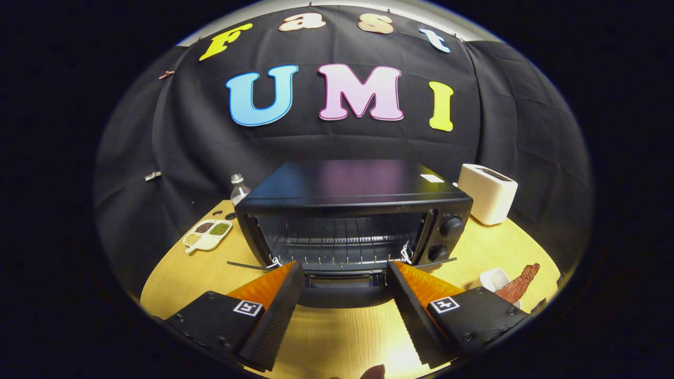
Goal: Open the toaster oven, put the food inside, and close the toaster oven door.
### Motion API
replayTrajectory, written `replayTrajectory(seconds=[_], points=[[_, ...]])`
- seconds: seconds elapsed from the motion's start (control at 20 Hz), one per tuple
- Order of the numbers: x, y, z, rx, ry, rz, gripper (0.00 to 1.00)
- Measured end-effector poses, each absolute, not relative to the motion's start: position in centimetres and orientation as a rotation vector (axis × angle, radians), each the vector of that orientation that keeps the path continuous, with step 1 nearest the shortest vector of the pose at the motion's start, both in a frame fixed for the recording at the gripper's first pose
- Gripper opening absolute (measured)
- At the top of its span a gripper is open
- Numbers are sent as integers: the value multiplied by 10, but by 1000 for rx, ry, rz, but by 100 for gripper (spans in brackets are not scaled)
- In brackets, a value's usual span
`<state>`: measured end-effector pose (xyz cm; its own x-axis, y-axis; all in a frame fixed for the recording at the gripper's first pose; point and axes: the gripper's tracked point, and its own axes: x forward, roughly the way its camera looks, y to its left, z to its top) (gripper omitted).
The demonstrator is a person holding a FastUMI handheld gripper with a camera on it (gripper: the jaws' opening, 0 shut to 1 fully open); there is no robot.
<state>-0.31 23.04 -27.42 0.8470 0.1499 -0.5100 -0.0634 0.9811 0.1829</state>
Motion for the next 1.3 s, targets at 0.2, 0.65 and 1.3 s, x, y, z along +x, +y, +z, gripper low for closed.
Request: replayTrajectory(seconds=[0.2,0.65,1.3], points=[[-33,232,-299,124,641,127,99],[-79,235,-354,134,895,161,98],[-25,225,-266,121,602,227,97]])
